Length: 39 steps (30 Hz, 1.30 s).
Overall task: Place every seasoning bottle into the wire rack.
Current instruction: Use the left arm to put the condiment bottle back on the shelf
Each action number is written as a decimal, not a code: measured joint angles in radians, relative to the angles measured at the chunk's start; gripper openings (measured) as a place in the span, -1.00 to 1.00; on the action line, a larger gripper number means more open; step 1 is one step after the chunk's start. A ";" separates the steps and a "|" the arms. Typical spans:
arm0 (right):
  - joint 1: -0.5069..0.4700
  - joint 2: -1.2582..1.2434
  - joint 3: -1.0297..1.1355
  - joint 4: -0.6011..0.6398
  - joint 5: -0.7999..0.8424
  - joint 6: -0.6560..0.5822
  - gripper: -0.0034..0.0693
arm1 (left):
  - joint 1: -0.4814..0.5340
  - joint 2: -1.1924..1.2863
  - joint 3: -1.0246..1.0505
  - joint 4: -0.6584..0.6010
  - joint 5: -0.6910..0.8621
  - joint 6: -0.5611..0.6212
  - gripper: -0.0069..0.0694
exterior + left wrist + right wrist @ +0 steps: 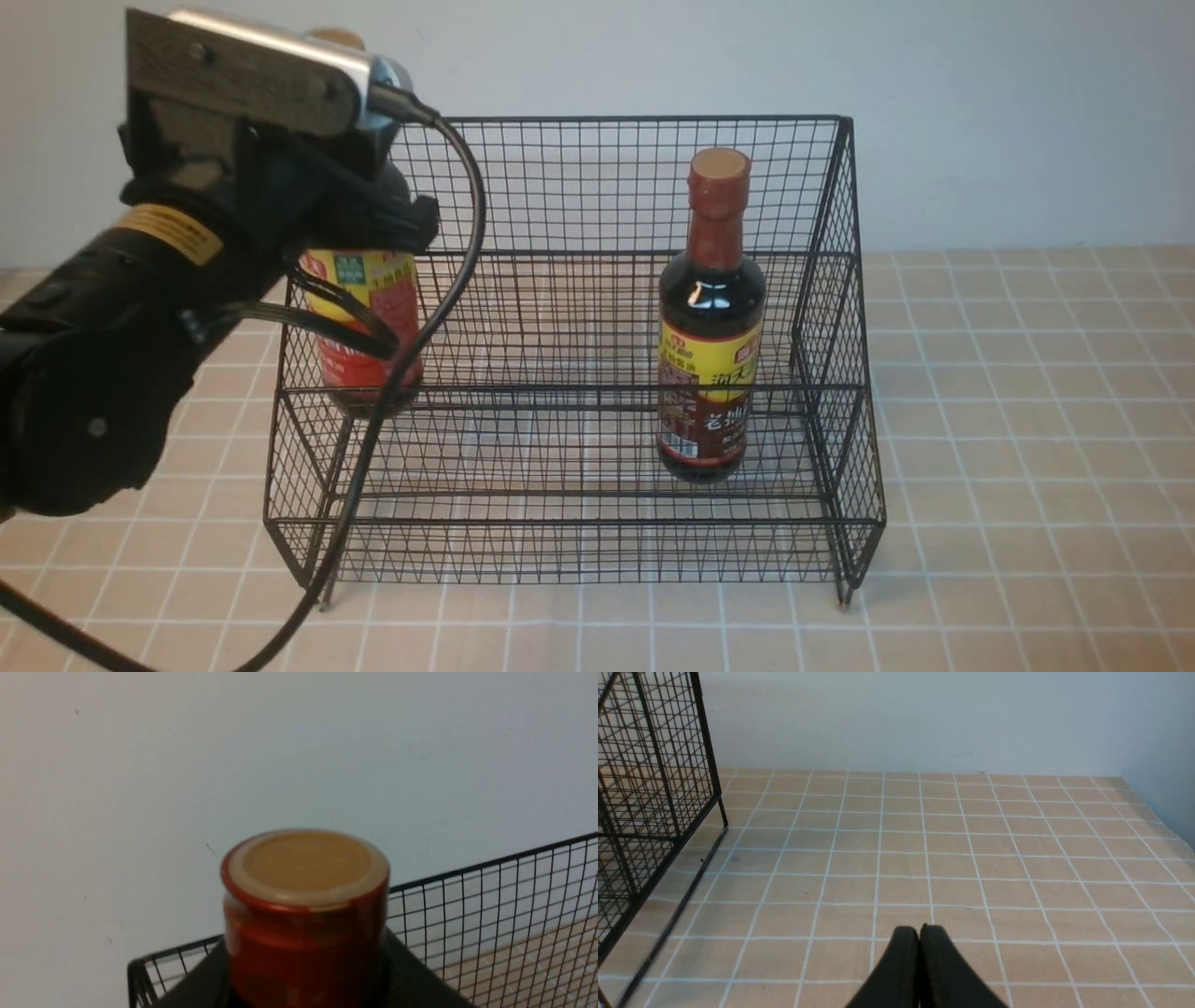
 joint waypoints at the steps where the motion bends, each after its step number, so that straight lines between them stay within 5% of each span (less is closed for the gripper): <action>1: 0.000 0.000 0.000 0.000 0.000 0.000 -0.94 | 0.000 0.008 0.000 -0.026 0.017 0.000 -0.15; 10: 0.000 0.000 0.000 0.000 0.000 -0.008 -0.94 | 0.000 0.086 -0.001 -0.214 0.044 0.002 -0.15; 21: 0.000 0.000 0.000 0.000 0.000 -0.015 -0.94 | -0.003 0.111 -0.019 -0.232 0.037 0.009 -0.12; 29: 0.000 0.000 0.000 0.000 0.000 -0.015 -0.94 | -0.003 0.065 -0.020 -0.232 0.050 0.021 0.27; 36: 0.000 0.000 0.000 0.000 0.000 -0.015 -0.94 | -0.003 -0.076 -0.020 -0.232 0.219 0.056 0.28; 39: 0.000 0.000 0.000 0.000 0.000 -0.015 -0.94 | -0.003 -0.164 -0.020 -0.232 0.353 0.091 0.15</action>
